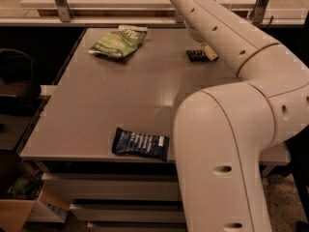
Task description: Move rxbar chocolate near green jalapeno chip bag
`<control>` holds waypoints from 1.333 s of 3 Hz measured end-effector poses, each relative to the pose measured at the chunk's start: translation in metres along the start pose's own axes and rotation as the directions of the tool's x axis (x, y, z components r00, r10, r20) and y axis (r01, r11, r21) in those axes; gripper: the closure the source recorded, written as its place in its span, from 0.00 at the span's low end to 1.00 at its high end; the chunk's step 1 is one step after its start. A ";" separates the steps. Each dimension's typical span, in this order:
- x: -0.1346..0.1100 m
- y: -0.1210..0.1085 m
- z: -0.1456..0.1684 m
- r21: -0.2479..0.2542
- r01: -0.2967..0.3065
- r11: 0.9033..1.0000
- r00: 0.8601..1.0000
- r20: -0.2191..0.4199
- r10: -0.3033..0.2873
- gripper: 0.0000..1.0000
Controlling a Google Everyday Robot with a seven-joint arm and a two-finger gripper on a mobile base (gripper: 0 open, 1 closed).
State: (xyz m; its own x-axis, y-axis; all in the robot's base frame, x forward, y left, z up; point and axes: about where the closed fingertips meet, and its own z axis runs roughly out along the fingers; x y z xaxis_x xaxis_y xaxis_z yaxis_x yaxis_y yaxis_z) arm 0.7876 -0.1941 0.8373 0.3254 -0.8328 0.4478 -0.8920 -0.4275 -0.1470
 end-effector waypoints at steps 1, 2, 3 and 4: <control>0.000 0.001 0.003 -0.001 -0.010 1.000 1.000 0.003 0.010 1.00; 0.001 0.001 0.002 -0.001 -0.010 1.000 1.000 0.003 0.010 1.00; 0.001 0.001 0.001 -0.001 -0.010 1.000 1.000 0.003 0.010 1.00; 0.001 0.001 0.001 -0.001 -0.010 1.000 1.000 0.003 0.010 1.00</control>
Offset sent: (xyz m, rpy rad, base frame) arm -0.0050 -0.0027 0.0045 0.0178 -0.0245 -0.0254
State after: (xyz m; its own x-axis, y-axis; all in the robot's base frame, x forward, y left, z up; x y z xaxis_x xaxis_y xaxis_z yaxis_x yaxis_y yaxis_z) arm 0.7874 -0.1958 0.8372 0.3169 -0.8382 0.4439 -0.8956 -0.4185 -0.1509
